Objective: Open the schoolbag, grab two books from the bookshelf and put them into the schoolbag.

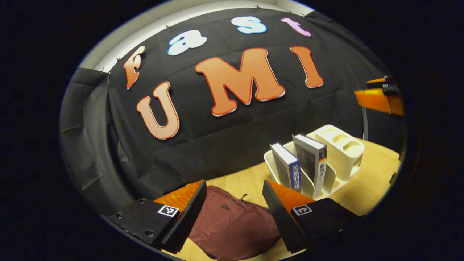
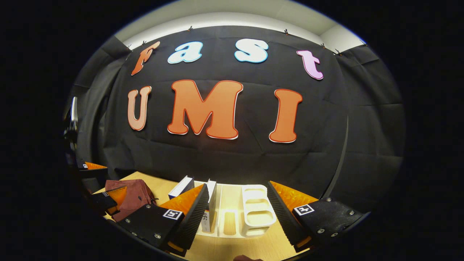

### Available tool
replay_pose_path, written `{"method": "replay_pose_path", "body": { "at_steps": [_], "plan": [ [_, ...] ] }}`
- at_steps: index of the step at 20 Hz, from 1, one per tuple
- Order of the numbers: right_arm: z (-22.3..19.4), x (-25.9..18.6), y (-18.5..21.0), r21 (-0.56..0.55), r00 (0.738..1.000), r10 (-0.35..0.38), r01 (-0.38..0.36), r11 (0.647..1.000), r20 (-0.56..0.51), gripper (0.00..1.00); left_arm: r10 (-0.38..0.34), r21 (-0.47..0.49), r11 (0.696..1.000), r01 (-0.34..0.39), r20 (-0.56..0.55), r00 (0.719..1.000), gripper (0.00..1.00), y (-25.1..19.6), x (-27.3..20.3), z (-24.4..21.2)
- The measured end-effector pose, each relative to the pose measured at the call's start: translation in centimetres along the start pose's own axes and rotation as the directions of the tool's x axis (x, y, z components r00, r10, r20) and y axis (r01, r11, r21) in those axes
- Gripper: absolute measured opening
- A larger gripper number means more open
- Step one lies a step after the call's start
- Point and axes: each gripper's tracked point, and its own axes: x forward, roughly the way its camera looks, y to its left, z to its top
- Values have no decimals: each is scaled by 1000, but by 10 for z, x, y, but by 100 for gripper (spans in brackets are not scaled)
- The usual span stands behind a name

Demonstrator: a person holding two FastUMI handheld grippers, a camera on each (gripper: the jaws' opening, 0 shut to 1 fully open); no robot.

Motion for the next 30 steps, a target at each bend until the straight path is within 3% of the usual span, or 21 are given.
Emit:
{"method": "replay_pose_path", "body": {
  "at_steps": [6, 10, 19, 24, 30],
  "plan": [
    [-15, 4, -25, -8, 999, -23, 23, 1000, -26, 95, -32, 172, 984, 49, -101, 994, 99, -44, 4, -62],
    [-27, 4, -38, -3, 999, -27, 27, 1000, -43, 95, -42, 319, 943, 95, -170, 985, 98, -73, -1, -103],
    [-50, 12, -60, 3, 997, -31, 31, 1000, -72, 95, -13, 460, 868, 187, -355, 935, 98, -104, -9, -195],
    [-55, 10, -65, 7, 997, -37, 38, 999, -72, 95, 83, 510, 844, 166, -430, 899, 98, -93, -3, -230],
    [-59, 8, -75, 19, 995, -59, 60, 998, -82, 95, 147, 554, 827, 93, -373, 916, 97, -77, 2, -216]
  ]
}}
